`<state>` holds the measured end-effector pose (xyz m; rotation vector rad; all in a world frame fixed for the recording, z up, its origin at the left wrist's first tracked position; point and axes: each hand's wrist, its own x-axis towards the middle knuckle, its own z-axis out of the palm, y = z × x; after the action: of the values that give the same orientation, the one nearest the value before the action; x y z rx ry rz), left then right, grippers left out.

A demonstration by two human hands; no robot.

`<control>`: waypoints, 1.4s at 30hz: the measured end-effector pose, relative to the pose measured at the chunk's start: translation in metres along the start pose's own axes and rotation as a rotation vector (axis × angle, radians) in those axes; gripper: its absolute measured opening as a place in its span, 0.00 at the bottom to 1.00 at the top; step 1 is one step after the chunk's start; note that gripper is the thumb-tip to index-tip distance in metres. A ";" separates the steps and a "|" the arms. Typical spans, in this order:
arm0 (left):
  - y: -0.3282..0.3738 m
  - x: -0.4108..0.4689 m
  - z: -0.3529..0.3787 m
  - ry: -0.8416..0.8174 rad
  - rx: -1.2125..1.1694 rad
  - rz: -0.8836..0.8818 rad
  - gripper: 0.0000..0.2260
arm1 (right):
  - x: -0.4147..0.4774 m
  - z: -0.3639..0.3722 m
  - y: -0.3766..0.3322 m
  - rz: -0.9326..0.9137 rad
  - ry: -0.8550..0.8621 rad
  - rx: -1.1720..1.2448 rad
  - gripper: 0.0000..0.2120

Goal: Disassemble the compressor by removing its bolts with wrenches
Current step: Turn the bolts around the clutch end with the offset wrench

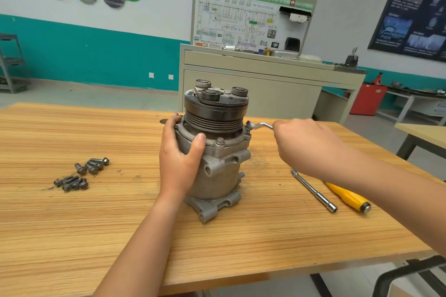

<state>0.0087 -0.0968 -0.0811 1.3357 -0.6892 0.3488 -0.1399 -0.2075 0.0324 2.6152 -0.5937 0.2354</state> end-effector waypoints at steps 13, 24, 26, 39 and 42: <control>0.001 -0.001 0.002 0.015 -0.013 -0.014 0.26 | 0.001 -0.018 -0.012 -0.162 -0.106 -0.317 0.14; 0.002 0.000 0.000 -0.007 0.004 -0.028 0.28 | 0.017 0.008 0.016 -0.260 0.055 -0.301 0.07; 0.002 0.000 -0.001 -0.011 0.003 -0.030 0.27 | 0.027 0.014 0.030 -0.326 0.079 -0.317 0.06; 0.002 -0.001 0.000 0.015 0.011 -0.002 0.26 | 0.065 0.047 0.021 -0.265 0.628 0.331 0.09; 0.002 -0.002 0.002 0.020 0.002 0.002 0.25 | 0.034 0.032 0.027 -0.182 0.645 0.430 0.12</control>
<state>0.0055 -0.0980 -0.0803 1.3321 -0.6734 0.3645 -0.1196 -0.2565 0.0233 2.7241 -0.0792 1.1987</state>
